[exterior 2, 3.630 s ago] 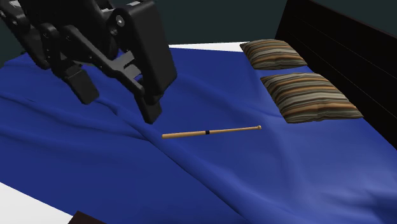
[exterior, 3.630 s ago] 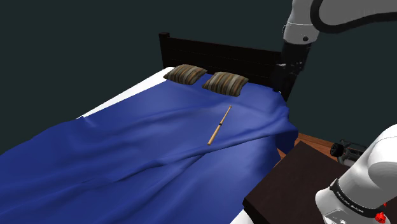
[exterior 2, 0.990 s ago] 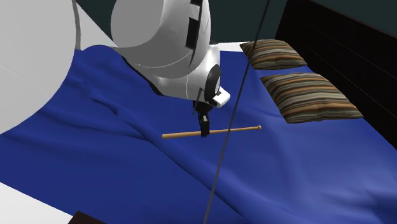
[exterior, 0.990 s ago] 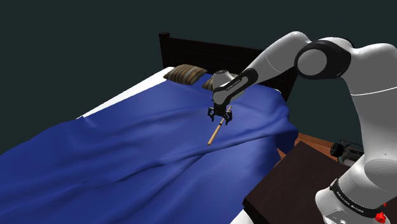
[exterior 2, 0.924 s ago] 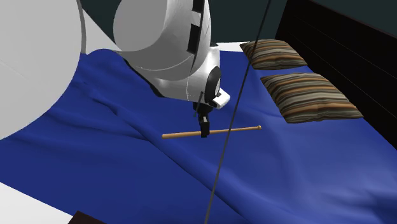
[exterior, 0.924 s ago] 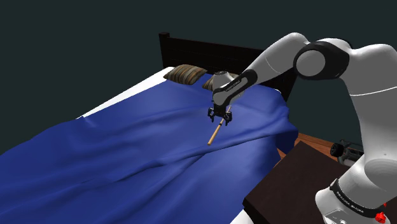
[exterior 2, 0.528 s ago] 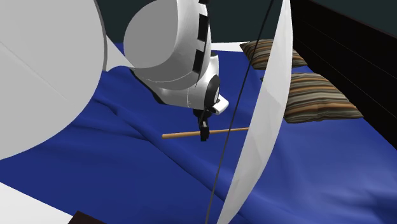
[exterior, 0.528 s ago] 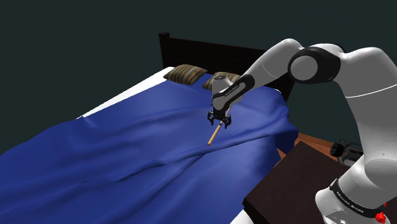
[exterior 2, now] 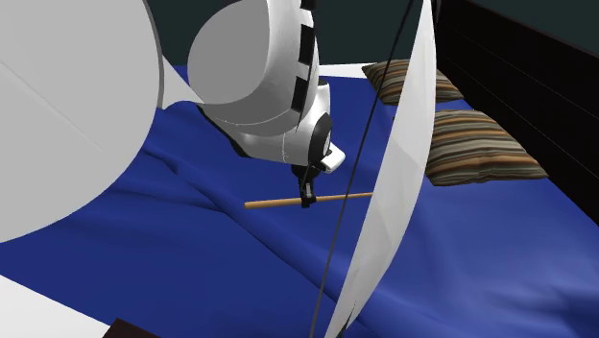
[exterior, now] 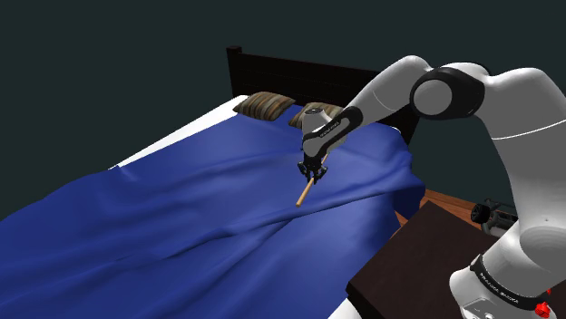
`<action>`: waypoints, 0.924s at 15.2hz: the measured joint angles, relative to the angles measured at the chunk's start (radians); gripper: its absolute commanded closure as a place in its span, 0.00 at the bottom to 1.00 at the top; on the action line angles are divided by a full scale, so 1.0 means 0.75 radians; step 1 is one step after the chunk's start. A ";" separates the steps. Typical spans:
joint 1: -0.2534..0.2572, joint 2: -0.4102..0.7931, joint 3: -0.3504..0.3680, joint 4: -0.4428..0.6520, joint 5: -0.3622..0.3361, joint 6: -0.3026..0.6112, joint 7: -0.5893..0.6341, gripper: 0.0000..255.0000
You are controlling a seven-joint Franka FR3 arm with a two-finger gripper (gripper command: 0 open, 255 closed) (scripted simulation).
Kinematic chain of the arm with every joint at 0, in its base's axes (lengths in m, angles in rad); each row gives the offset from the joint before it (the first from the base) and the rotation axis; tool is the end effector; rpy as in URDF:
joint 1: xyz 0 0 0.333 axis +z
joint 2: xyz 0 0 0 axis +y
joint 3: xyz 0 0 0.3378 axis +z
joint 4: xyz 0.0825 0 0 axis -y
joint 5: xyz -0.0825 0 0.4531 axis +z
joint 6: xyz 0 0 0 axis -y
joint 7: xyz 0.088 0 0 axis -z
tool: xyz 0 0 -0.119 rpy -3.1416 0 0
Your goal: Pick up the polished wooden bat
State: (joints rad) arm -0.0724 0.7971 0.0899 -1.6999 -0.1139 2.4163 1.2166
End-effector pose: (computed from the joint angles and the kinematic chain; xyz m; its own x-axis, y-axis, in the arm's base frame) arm 0.7163 0.0084 0.0737 0.4209 -0.9068 -0.0221 -0.9040 -0.4214 0.0728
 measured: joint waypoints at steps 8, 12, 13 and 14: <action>-0.007 -0.067 0.006 -0.022 0.006 -0.044 -0.006 1.00; -0.009 -0.126 0.012 -0.039 0.012 -0.087 -0.008 1.00; -0.011 -0.140 0.013 -0.041 0.014 -0.099 -0.010 1.00; -0.012 -0.150 0.014 -0.040 0.015 -0.110 -0.011 1.00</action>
State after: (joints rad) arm -0.0816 0.6843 0.1006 -1.7296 -0.1025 2.3336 1.2081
